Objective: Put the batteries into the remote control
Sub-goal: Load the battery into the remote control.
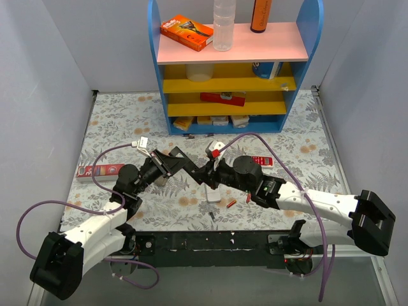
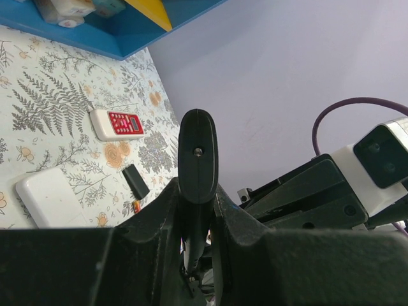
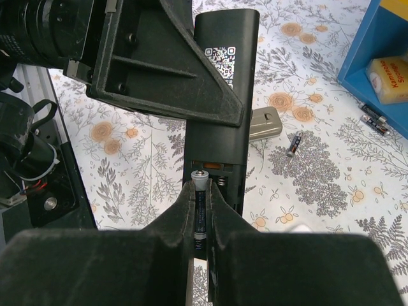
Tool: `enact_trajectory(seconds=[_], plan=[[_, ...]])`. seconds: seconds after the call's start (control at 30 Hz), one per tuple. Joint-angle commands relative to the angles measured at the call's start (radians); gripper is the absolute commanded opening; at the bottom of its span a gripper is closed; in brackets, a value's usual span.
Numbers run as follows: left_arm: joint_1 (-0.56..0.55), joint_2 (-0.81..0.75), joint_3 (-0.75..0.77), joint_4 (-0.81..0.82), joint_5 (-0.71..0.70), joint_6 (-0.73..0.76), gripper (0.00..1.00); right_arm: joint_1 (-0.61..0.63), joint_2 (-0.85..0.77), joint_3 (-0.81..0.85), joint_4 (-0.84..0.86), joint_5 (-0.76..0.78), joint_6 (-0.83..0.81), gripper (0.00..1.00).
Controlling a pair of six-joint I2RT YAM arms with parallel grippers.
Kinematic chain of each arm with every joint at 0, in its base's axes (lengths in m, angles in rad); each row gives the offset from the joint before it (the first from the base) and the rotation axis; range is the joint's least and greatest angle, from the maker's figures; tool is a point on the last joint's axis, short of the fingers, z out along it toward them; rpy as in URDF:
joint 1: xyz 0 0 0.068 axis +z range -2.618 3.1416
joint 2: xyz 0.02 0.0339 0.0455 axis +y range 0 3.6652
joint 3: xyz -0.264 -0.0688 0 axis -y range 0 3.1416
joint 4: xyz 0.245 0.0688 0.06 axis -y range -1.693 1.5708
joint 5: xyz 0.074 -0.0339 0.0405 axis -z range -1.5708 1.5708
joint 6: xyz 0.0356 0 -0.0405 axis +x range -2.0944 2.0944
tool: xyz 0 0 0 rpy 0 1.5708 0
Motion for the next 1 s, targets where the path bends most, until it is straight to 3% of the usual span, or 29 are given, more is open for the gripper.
enact_trajectory(seconds=[0.0,0.97], plan=[[-0.002,-0.008,0.006,0.092,0.051,-0.067,0.0,-0.004,0.031,0.037,-0.078,0.052,-0.016,0.09],[-0.004,0.007,-0.02,0.124,0.064,-0.157,0.0,-0.003,0.049,0.049,-0.071,0.061,-0.018,0.22]])
